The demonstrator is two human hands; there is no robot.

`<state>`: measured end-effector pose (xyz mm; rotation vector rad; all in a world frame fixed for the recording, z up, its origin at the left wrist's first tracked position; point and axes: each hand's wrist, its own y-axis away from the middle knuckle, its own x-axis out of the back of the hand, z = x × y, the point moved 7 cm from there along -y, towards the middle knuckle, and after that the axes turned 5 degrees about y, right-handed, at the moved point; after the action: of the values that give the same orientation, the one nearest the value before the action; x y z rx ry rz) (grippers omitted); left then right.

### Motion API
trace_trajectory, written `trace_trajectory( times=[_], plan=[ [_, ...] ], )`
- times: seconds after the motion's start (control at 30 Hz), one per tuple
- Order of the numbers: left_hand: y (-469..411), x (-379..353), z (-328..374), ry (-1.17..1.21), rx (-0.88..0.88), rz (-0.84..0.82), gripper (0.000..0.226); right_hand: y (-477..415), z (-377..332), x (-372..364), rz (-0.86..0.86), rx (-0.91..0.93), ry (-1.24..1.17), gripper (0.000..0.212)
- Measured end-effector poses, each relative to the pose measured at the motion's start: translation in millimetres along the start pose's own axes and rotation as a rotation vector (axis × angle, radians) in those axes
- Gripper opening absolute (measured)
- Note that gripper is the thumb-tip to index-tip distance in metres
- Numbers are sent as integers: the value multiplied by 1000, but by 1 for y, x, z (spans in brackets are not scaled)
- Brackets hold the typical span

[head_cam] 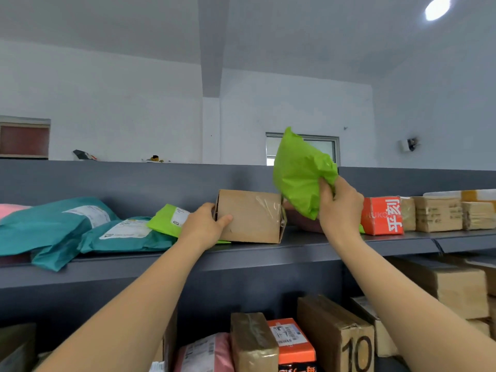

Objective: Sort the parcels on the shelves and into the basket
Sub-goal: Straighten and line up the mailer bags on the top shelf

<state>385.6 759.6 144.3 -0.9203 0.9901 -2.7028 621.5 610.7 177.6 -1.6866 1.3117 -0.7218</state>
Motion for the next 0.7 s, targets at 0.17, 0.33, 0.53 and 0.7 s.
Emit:
trace_trajectory(
  times=[0.17, 0.33, 0.53, 0.7],
  plan=[
    [3, 4, -6, 67, -3, 59, 61, 18, -36, -10, -58, 270, 90, 24],
    [22, 29, 25, 366, -54, 151, 57, 67, -62, -40, -247, 685, 271, 50],
    [40, 8, 31, 852, 67, -139, 38, 93, -61, -57, -398, 673, 321, 46],
    [41, -9, 14, 784, 42, -78, 63, 108, -58, -54, -496, 661, 255, 41]
  ],
)
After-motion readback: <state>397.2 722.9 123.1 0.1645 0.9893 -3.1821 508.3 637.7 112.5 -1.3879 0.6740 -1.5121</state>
